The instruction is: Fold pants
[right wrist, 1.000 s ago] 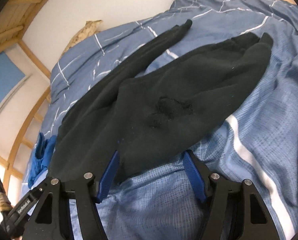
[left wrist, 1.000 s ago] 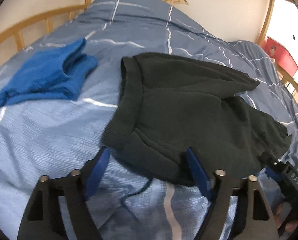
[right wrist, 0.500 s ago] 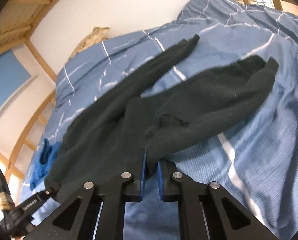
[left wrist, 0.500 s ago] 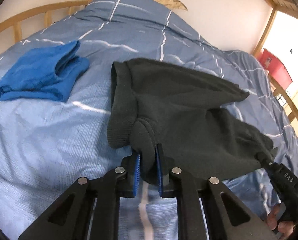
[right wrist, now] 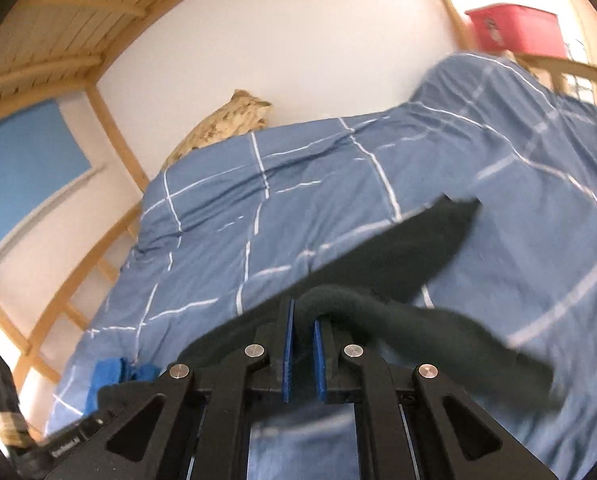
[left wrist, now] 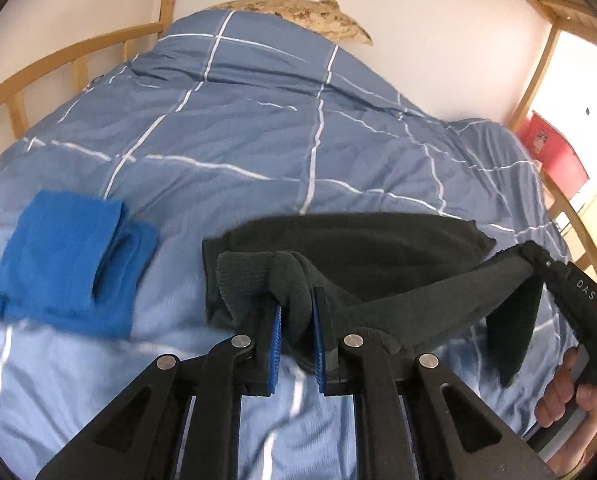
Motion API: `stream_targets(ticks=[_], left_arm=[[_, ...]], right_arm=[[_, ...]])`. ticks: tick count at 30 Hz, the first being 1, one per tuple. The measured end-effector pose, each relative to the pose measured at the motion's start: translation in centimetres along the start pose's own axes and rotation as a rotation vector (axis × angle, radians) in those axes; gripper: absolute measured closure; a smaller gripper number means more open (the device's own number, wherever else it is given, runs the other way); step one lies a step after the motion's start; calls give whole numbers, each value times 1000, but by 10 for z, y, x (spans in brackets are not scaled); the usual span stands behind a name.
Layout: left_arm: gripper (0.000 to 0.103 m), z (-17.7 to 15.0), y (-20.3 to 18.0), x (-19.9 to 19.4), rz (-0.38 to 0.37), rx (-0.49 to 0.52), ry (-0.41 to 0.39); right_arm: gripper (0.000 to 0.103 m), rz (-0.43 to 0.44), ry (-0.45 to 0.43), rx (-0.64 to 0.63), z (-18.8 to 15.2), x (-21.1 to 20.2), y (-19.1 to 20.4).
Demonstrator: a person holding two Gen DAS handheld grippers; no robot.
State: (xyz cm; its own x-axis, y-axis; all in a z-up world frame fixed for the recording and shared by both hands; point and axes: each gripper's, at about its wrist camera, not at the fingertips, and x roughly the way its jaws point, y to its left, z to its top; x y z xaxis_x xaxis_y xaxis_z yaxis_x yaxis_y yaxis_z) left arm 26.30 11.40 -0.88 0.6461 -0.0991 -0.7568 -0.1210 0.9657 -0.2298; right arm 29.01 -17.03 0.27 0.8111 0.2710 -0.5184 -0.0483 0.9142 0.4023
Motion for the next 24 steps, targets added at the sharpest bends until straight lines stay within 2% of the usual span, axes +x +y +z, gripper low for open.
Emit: stream_targets(ticks=[7,13,21,22,23,24], left_arm=[[88,46,7,67,67,24,94],[88,63,14,122,129,46,145],[80,72,32,157,133,20,197],[73,73,32,158,140,22,200],[51,76,32,157,173,32,193],[37,79,31,153,225,45,172]], right_arm=[[93,-48,113,-82,34,87,12],[93,-107,191,-162,36,153,18],[93,-168,294,-262,25,217,27],[93,-177,307,-269,24,222,28],[90,-183,324,-275,23,226,28],[87,-184,350,-279,22,231,28]])
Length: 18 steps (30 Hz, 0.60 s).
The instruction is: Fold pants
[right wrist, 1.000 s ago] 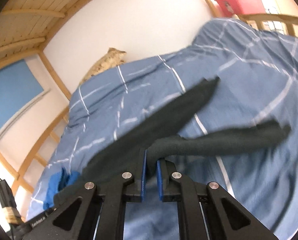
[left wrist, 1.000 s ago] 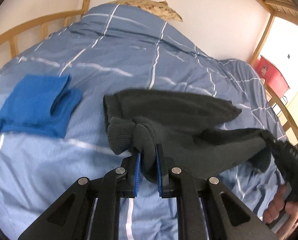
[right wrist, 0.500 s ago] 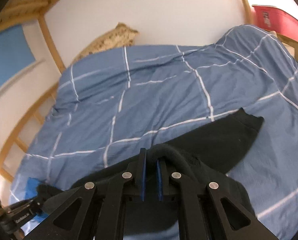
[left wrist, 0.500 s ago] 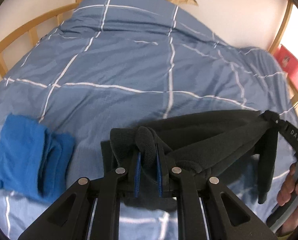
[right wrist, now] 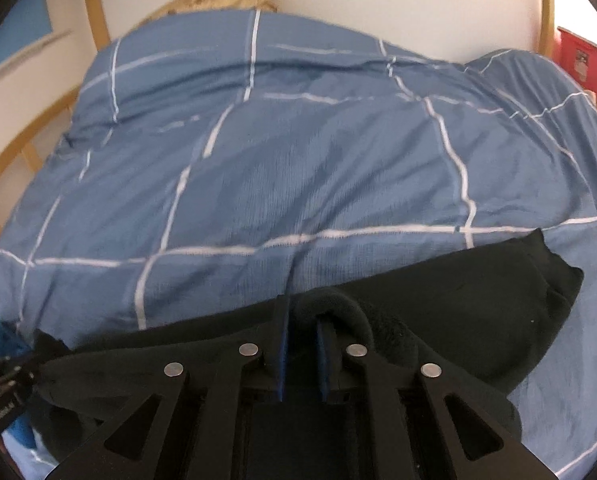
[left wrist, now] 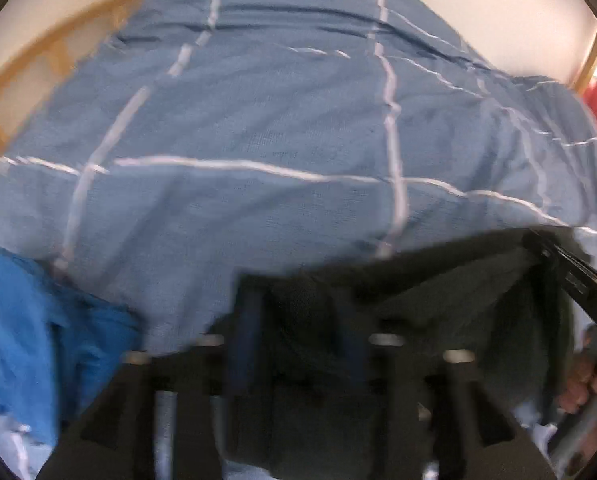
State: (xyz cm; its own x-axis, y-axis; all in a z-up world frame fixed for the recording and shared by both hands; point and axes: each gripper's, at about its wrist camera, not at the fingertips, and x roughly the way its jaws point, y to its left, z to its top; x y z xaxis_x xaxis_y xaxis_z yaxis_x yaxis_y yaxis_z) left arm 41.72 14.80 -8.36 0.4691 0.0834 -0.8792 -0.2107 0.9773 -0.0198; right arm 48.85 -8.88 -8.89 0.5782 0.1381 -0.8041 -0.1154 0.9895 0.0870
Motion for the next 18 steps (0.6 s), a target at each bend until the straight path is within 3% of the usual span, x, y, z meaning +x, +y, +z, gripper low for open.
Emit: stream_targets(ticks=[1,3,8,11,14,18], left_arm=[[21,3,2,-7,48,6,-36],[19,5,3,-24,98,24,-99],[16,4,-8,-68,125,106,-173],[15,-5,-24,-92,134,170,-210],[15,-16,-45,-116,85,236,-239],[13,-45,-69,-142,40,304,-276]], right_arm=[[84,0,22,-3,1,3,1],[65,24,61,9,3,3,0],[53,71,93,14,8,-24,-2],[51,91,89,-27,9,-49,2],[48,87,100,-87,5,-78,3],[48,84,48,-190,-19,-123,-4]])
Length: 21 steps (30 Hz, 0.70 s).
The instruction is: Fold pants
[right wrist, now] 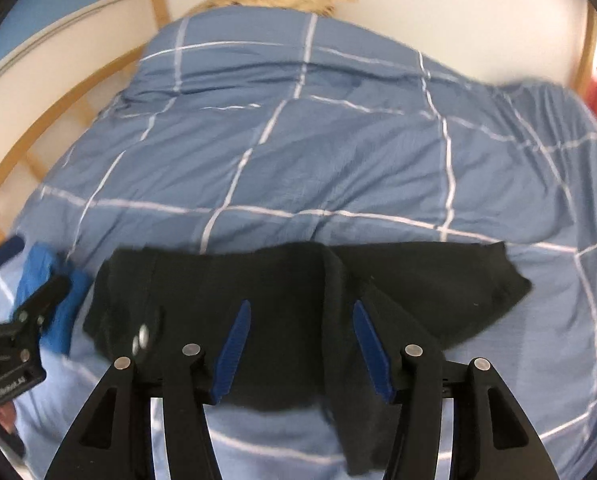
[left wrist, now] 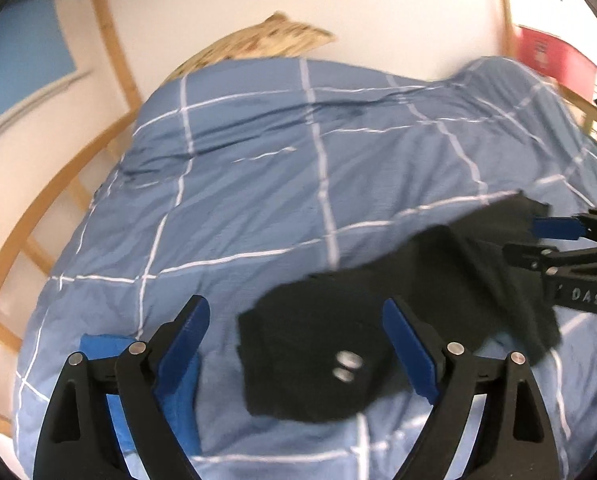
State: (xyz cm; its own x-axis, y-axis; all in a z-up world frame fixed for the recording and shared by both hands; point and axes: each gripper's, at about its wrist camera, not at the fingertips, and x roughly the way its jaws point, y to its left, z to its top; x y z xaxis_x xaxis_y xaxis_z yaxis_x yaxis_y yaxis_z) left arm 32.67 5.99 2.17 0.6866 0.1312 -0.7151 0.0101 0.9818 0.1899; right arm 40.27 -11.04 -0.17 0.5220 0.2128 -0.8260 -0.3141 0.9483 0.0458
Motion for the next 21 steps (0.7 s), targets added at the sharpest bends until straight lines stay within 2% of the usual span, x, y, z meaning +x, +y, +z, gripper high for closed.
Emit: stream_targets(ticks=[7,13,21], left_arm=[[11,-35,-57,-14,-53,70,17],[11,-64,-93,3,-97,96,74],[11,-77,-105,27,-122,90,121]], right_arm=[[48,-40,16,-100,-64,-25,-13],[48,-33,81,-107,-101,-7,-26],[49,-68,144,-99,-124,28,-38]])
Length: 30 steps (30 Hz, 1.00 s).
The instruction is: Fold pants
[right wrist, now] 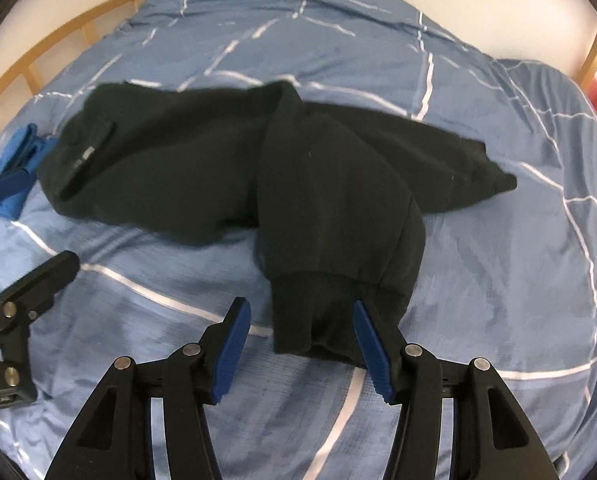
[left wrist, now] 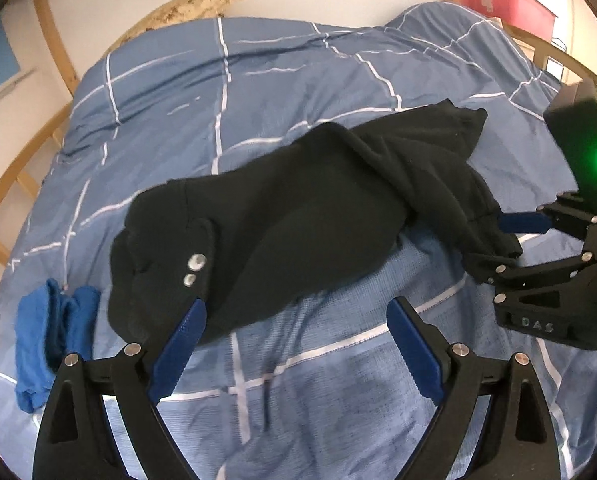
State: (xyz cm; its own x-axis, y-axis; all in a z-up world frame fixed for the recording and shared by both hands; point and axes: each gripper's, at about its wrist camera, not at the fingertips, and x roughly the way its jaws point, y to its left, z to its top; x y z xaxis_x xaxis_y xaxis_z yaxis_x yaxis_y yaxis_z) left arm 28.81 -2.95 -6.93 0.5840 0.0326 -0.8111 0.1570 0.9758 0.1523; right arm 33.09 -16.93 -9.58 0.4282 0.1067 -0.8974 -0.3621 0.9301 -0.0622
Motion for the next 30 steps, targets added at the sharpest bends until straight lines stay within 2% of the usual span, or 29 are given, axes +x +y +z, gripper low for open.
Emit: stream_targets(ticks=[5,7,9,11,14,17,20,24,30], left_arm=[[11,2,1,13,-19,-17,10],[11,4,0,16,-17,-11,2],[11,7,0,18,-14,-5,-9],[11,13,0,19,-11,5,-24],[11,27,1,22,-5,16,-56],[11,46,2,25,-16,13,-80],[11,65,1,29,-7,12,-103],[11,87,-4,40,-3,9,-128],[11,106,-19,68,4,34,-130]], right_arm=[[51,-15,16,-8,-2,20,-4],[61,-22,18,-16,-3,25,-5],[91,-3,29,-9,-3,27,-9],[92,12,7,-1,0,19,-16],[93,-39,-95,3,13,-11,-35],[93,-95,-166,62,46,-37,-72],[94,-172,-189,103,81,-44,-106],[96,-225,-168,150,127,-27,-146],[97,-267,-123,171,164,22,-172]])
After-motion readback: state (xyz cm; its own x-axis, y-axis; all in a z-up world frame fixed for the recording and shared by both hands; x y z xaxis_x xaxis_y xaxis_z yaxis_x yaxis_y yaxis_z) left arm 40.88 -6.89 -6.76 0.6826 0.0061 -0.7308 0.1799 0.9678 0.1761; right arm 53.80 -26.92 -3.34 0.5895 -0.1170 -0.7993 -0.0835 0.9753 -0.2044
